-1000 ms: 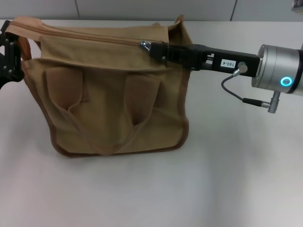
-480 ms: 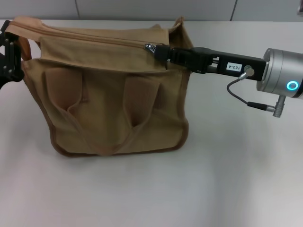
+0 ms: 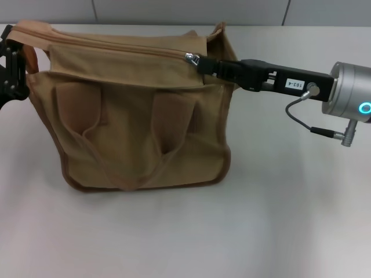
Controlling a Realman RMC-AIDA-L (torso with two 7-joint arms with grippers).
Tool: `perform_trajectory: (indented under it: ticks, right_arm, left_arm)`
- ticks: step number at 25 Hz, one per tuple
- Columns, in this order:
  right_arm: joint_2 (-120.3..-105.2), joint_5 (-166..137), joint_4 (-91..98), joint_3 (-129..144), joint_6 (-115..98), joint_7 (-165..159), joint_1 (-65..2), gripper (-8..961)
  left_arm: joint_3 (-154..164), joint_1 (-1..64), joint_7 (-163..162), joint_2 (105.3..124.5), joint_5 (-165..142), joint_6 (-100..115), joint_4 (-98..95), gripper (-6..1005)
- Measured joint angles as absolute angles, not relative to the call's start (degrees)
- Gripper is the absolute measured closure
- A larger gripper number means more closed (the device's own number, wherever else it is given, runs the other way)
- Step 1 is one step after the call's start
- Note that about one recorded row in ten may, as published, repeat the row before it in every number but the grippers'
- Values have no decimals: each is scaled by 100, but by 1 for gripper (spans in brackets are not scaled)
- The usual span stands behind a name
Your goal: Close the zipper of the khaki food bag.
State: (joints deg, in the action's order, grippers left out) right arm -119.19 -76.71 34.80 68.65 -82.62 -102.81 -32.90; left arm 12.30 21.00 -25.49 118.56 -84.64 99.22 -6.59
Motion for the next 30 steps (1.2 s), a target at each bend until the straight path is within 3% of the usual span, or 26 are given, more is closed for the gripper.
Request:
perform_trajectory:
  ticks: [30]
  right_arm:
    - [-11830, -8388, 3733, 5897, -8767, -10504, -2696, 953]
  left_arm:
    - [1230, 2093, -2549, 11856, -8458, 9913, -659, 944]
